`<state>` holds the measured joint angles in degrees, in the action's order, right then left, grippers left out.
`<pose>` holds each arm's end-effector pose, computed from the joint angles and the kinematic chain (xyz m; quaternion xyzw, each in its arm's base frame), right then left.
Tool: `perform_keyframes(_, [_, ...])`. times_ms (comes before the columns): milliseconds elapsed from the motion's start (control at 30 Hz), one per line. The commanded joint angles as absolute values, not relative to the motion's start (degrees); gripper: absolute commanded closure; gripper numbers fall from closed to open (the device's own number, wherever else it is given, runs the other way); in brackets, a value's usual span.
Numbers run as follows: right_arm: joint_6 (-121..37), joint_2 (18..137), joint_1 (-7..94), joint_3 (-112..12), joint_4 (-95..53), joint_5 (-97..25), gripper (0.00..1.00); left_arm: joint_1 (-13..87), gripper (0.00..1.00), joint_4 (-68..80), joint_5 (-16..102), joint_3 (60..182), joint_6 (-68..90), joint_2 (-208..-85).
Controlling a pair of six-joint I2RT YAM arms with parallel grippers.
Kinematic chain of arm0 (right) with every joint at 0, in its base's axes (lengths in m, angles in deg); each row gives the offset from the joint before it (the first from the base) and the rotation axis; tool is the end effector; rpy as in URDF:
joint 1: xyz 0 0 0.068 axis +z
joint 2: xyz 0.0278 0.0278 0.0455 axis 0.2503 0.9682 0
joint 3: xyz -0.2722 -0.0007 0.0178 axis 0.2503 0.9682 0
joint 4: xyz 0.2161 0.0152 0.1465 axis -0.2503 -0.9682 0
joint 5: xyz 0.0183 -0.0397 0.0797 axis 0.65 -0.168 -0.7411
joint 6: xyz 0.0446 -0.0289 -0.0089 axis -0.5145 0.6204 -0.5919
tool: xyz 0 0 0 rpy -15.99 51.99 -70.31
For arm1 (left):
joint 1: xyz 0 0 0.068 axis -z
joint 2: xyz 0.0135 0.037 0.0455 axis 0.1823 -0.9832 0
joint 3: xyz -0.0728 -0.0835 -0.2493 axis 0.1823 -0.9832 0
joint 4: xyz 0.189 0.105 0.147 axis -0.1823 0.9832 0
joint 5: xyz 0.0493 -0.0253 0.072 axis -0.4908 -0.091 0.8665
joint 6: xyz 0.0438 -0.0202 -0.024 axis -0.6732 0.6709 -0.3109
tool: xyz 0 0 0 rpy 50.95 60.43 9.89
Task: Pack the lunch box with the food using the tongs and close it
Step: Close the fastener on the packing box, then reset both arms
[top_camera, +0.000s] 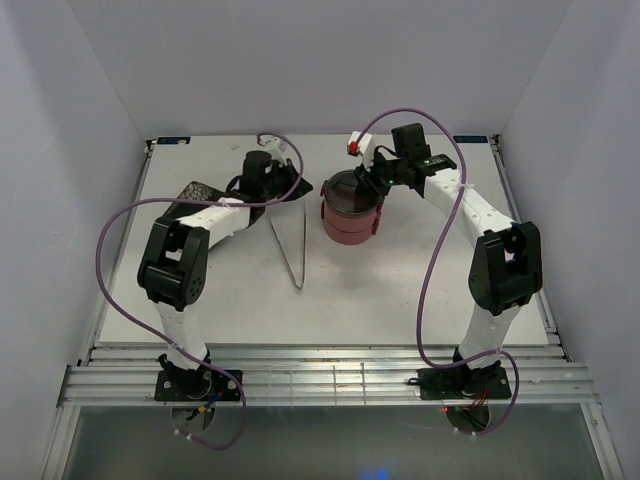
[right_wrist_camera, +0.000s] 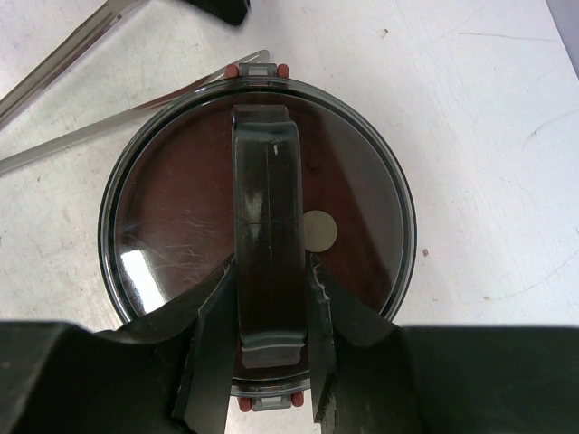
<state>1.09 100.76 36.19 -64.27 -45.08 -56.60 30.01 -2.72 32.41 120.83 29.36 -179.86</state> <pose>0.3843 0.1711 0.2977 -0.5172 0.7152 0.1674 0.4393 0.4053 -0.1559 0.2152 0.0115 0.8424 -0.3450 0.4137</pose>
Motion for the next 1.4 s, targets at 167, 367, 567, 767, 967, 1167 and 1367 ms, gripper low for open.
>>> perform_keyframes(167, [0.39, 103.28, 36.21, -63.35, -50.85, -55.49, 0.83, 44.42, 1.0, -8.02, 27.58, 121.35, 31.49, -183.66])
perform_keyframes(367, [0.13, 103.63, 35.68, -64.05, -51.11, -55.75, 0.84, 41.63, 1.0, -9.34, 28.29, 116.6, 33.08, -179.88])
perform_keyframes(567, [0.48, 103.54, 35.33, -63.88, -51.55, -55.75, 0.84, 33.72, 1.0, -3.28, 32.76, 117.83, 30.28, -176.8])
perform_keyframes(767, [0.83, 103.72, 35.33, -64.05, -52.08, -55.5, 0.84, 31.69, 1.0, -2.92, 30.48, 119.68, 29.04, -176.54])
perform_keyframes(967, [6.01, 101.35, 33.22, -62.48, -53.93, -57.07, 0.77, 31.69, 0.96, -3.01, 29.59, 117.06, 26.67, -171.45])
perform_keyframes(1167, [11.19, 99.68, 32.25, -61.25, -56.38, -56.81, 0.65, 31.69, 0.71, -2.92, 30.65, 114.23, 25.7, -162.58])
perform_keyframes(1367, [11.65, 98.01, 31.81, -60.71, -56.48, -58.38, 0.26, 31.69, 0.02, -2.74, 31.71, 111.6, 25.44, -156.86])
